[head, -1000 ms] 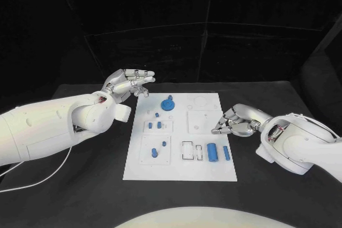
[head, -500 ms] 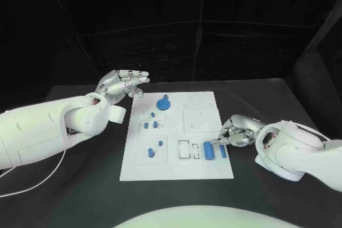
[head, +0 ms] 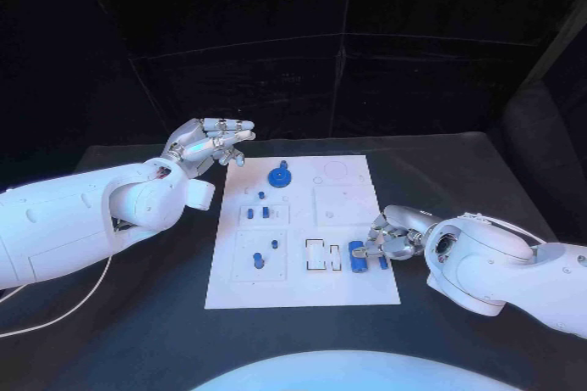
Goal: Assemble the parts on the task board
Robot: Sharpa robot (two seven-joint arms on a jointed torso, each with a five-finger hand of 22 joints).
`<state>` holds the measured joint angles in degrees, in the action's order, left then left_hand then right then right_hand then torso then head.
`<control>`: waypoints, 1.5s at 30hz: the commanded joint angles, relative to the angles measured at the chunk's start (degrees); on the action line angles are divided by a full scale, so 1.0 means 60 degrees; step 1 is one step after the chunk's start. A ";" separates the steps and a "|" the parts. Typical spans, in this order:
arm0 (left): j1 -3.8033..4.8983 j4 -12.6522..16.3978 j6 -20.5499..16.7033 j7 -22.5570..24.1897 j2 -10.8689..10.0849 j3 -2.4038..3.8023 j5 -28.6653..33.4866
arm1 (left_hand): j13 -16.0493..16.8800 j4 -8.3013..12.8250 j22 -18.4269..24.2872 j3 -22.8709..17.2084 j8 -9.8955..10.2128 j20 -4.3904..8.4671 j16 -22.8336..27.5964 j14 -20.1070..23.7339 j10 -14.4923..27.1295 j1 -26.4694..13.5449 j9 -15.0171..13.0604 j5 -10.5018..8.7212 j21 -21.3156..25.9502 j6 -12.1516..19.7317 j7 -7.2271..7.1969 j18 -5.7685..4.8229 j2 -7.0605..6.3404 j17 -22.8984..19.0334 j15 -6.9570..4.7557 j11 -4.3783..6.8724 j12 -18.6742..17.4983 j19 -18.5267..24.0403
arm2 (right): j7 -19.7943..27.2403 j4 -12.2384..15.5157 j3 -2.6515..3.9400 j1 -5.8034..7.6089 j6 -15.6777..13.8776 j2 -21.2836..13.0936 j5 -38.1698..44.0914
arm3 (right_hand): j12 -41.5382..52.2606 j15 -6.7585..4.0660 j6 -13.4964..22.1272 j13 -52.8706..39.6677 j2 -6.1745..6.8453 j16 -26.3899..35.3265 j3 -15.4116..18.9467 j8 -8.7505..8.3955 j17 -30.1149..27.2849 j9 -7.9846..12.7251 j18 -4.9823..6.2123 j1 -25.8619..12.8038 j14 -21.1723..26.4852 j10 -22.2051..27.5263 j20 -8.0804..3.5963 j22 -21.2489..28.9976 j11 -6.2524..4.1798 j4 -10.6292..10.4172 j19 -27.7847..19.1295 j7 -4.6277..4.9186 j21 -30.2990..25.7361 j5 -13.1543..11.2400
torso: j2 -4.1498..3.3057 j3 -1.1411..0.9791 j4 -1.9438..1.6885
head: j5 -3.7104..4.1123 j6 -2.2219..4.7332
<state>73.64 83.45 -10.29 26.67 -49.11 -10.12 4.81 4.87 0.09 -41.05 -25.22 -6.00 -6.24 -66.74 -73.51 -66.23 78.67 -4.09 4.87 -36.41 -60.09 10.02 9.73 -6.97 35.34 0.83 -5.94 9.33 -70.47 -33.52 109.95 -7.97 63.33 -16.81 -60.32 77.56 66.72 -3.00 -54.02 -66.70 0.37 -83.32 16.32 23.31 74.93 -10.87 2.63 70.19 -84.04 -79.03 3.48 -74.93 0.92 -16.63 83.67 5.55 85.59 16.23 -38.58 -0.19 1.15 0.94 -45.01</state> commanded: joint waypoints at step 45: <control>0.0010 0.0038 0.0103 0.0048 -0.0061 0.0000 0.0010 | 0.0016 -0.0018 0.0013 0.0049 -0.0051 -0.0032 0.0030 0.0078 0.0061 -0.0083 -0.0001 0.0021 0.0039 0.0066 0.0013 0.0122 0.0048 -0.0003 -0.0005 0.0029 0.0055 0.0051 | -0.0202 0.0283 0.0008 -0.0280 -0.1521 0.0267 -0.0409 | 0.0435 -0.0051 0.0102 -0.0743 -0.0515 -0.0257 -0.0343 0.0749 0.0650 -0.0201 -0.0190 0.1150 -0.0660 -0.0340 -0.0032 -0.1564 -0.0089 -0.0018 0.0321 -0.0103 0.0219 0.2282 | 0.0003 0.0005 -0.0012 | 0.0008 0.0060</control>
<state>73.64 83.59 -10.29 26.65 -49.47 -10.15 4.82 4.87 0.09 -41.07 -25.22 -6.00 -6.24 -66.74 -73.51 -66.23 78.67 -4.09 4.87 -36.41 -60.09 10.02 9.71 -6.97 35.35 0.83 -5.94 9.32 -70.47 -35.21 111.15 -7.95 61.58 -21.75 -58.66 77.92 69.14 -2.99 -53.00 -71.30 -2.49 -84.54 14.17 27.51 74.91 -11.85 2.64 77.48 -84.04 -80.58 3.48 -74.91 0.61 -16.52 83.67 5.10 86.55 29.61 -38.50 -0.15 1.15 0.94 -44.69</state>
